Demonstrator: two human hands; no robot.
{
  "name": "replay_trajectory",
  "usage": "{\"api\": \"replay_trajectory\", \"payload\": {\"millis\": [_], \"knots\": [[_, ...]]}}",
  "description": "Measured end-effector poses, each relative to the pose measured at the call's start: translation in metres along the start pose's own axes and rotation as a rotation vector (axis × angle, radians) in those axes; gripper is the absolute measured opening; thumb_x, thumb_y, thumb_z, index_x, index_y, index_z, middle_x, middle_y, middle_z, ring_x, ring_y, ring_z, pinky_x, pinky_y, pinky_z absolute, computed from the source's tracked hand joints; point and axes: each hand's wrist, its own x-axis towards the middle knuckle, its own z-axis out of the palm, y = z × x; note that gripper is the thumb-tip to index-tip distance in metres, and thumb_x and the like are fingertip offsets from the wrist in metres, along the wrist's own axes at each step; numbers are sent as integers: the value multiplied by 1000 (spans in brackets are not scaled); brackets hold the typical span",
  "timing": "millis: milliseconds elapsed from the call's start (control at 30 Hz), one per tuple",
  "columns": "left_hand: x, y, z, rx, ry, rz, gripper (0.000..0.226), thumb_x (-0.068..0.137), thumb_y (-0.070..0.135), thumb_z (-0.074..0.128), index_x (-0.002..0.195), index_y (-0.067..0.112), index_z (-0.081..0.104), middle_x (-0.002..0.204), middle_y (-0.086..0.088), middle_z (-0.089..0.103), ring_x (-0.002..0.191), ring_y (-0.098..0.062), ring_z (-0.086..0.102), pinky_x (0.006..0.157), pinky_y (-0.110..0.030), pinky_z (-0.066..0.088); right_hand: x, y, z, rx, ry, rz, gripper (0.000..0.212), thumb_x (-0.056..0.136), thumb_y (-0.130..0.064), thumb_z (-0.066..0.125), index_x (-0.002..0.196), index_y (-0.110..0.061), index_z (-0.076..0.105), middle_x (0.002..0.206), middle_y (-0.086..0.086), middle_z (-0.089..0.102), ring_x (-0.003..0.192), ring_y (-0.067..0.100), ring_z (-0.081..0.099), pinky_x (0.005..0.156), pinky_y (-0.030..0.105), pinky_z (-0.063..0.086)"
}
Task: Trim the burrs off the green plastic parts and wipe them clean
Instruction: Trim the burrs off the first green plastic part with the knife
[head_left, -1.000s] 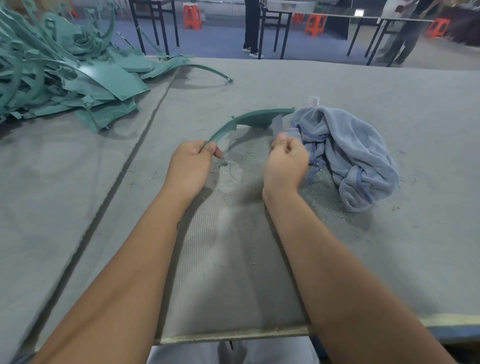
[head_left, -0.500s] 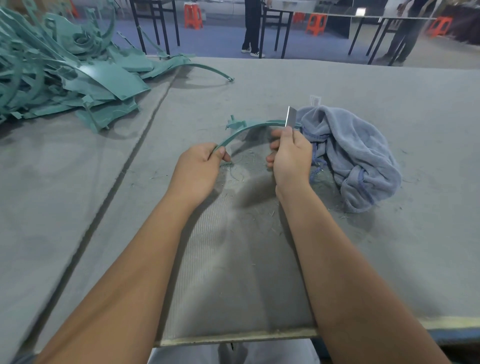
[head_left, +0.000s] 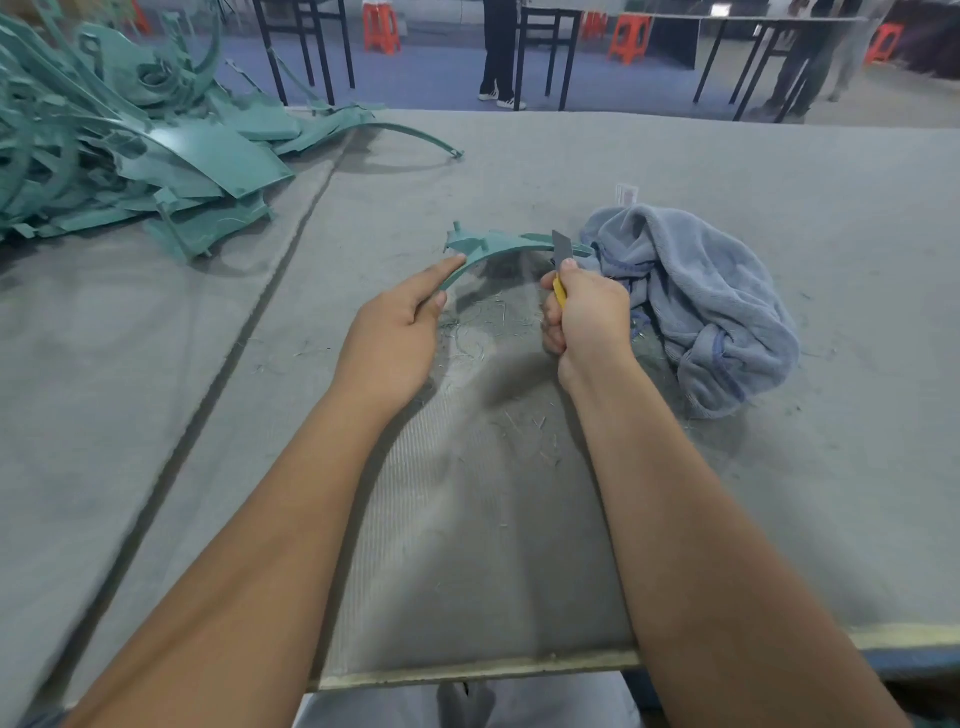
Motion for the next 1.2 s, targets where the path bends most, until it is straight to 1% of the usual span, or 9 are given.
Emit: {"api": "replay_trajectory", "payload": {"millis": [100,233,300,400,567,900,967,1067,1200], "knots": [[2,-4,0,-4,4,5,43,102,18,45,133,46,54,139,16,54,121,-2,51,85,3,33,-2,-5,-3,12,-83,54,37,104,-25,40,71,-11,52,37,-4,36,28,10,23,33,17,17],[0,-4,6,93,-58,24,42,101,21,46,132,48,53,138,10,56,126,-13,52,101,-22,41,-11,0,5,-214,-164,-29,39,101,-21,45,64,-11,53,34,-6,33,27,8,24,32,17,18],[0,-4,4,34,-9,12,42,101,20,46,134,45,53,136,8,58,120,-13,54,92,-19,43,-10,-1,5,-143,-122,-14,38,102,-22,44,65,-13,52,37,-4,33,29,9,24,34,19,18],[1,-3,0,-33,23,-1,42,101,15,46,135,38,55,126,-11,62,108,-21,42,87,-35,42,-4,-3,-2,42,-53,27,38,103,-24,42,68,-13,50,38,-4,33,31,11,23,35,19,17],[-1,3,0,-41,27,-21,42,101,13,46,135,36,56,125,-18,57,108,-24,39,89,-39,40,-1,2,2,-169,-122,-9,39,103,-23,41,66,-13,48,37,-2,32,31,12,23,37,21,16],[0,2,1,13,31,-24,40,101,19,46,134,42,55,132,3,61,114,-12,53,84,-18,42,0,-2,-11,-161,-427,-12,40,103,-21,41,65,-11,49,36,-2,29,28,10,19,34,15,14],[1,1,0,9,84,-35,38,102,20,45,135,34,56,125,0,66,103,-17,58,82,-26,44,1,-2,-11,-48,-374,-15,39,104,-22,39,68,-11,49,37,-3,31,29,10,21,35,15,16],[1,-1,-2,75,135,-52,28,102,26,44,121,20,64,83,9,64,72,-6,54,60,-13,36,0,-4,-12,90,-200,-53,36,104,-26,39,74,-12,54,43,-1,42,35,11,31,41,18,23],[1,-5,-5,283,165,-65,31,102,31,43,90,12,64,59,1,47,57,-19,45,50,-32,28,0,-1,-8,-160,-40,-311,31,102,-29,45,79,-19,63,48,-3,48,41,10,39,44,23,33]]}}
